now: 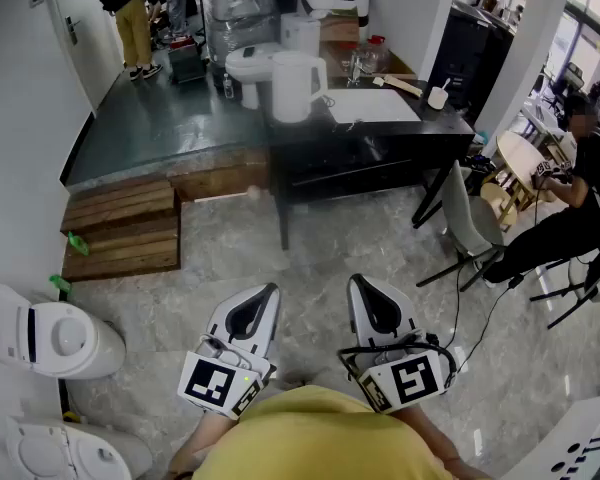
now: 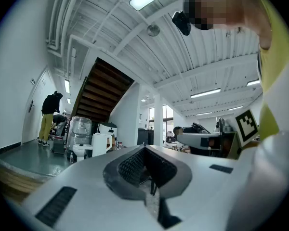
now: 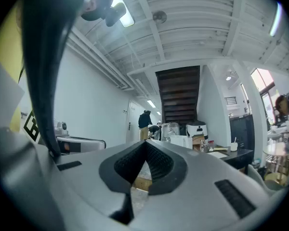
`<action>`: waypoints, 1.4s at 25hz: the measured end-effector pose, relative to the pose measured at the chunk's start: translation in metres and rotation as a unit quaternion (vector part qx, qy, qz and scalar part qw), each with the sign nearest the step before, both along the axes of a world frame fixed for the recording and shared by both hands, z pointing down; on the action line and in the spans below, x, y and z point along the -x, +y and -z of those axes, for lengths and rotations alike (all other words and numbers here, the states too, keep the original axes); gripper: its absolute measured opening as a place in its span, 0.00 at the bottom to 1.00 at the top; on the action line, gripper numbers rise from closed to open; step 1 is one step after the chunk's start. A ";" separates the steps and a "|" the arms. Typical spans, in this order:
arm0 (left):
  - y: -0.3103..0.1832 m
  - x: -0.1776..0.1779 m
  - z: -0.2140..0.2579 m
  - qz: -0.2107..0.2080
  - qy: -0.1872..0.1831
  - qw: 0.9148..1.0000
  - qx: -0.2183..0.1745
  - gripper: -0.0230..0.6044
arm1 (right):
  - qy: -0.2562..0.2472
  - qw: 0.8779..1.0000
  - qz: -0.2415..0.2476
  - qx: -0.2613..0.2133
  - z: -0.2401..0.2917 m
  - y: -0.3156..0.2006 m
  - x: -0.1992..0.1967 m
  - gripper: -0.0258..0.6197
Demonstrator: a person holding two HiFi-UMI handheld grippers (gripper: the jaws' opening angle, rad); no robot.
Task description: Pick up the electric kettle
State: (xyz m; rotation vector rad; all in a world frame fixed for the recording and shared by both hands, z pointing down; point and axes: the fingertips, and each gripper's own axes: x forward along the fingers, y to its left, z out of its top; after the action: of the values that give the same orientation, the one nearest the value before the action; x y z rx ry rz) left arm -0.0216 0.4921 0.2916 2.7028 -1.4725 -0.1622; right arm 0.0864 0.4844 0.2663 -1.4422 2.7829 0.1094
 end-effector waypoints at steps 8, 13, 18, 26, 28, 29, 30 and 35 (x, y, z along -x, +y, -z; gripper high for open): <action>-0.001 0.004 -0.003 -0.013 0.003 1.000 0.003 0.05 | 0.002 1.000 -0.003 0.005 -0.003 -0.001 0.010 0.06; -0.003 0.006 -0.003 -0.020 0.007 1.000 0.007 0.05 | -0.007 1.000 -0.010 0.010 -0.003 -0.002 0.010 0.06; -0.011 0.002 -0.007 -0.030 0.009 0.999 0.013 0.05 | -0.009 1.000 -0.021 0.019 -0.007 -0.009 0.004 0.06; -0.036 -0.001 -0.011 -0.035 0.009 0.999 0.018 0.05 | -0.014 0.999 -0.021 0.033 -0.016 -0.035 0.002 0.06; -0.048 0.000 -0.013 -0.031 0.010 0.999 0.020 0.05 | -0.015 0.999 -0.017 0.035 -0.018 -0.048 0.003 0.06; -0.054 0.001 -0.014 -0.029 0.009 0.999 0.021 0.05 | -0.017 0.999 -0.014 0.036 -0.018 -0.056 0.004 0.06; -0.061 0.001 -0.014 -0.027 0.008 0.999 0.022 0.05 | -0.018 0.999 -0.012 0.037 -0.019 -0.064 0.005 0.06; -0.105 0.008 -0.018 -0.019 0.008 0.999 0.025 0.05 | -0.019 0.999 -0.006 0.044 -0.025 -0.111 0.009 0.06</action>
State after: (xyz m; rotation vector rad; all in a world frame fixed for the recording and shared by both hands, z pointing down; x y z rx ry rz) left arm -0.0291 0.3873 0.3098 2.6824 -1.4015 -0.1426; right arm 0.0778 0.3738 0.2913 -1.4641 2.7816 -0.0413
